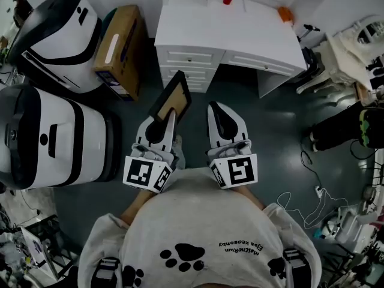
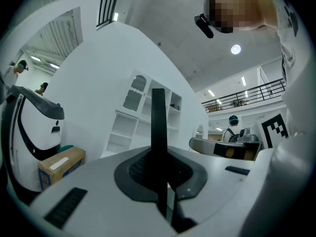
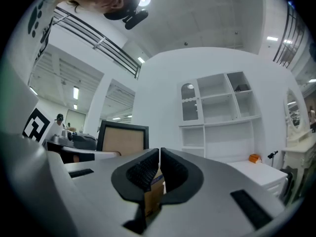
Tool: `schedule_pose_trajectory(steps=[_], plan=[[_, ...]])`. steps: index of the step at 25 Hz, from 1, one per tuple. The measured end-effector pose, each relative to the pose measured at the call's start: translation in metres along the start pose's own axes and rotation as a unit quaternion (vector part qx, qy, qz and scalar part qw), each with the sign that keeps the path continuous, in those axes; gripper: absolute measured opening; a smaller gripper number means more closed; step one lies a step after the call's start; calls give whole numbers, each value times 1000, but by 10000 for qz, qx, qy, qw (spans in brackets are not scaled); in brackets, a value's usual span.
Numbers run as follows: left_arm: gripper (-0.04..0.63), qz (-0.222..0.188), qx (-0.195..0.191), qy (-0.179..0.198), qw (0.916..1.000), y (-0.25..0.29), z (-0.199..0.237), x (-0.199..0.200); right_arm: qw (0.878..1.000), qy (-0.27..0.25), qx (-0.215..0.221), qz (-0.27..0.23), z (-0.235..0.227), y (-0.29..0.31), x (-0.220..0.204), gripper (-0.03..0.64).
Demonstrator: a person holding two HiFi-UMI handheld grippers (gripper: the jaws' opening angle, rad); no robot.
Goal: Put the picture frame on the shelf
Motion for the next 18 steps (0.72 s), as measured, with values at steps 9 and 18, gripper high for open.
schedule_pose_trajectory(steps=[9,18], plan=[[28,105,-317,61,9994,95,67,5,9987,88,-491,-59,-54,93,7,38],[28,34,-856,10,9963,155,103,-3,9950,54,-988,-108,-81,140,0,38]])
Point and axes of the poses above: the fingertips, and each gripper's own axes: y forward along the fingers, z to its left, x out of its top, the point moved 2 cm from there along -y, backward along the fingers, and after that the axes turned 10 degrees about y, right-handed, at the moved point
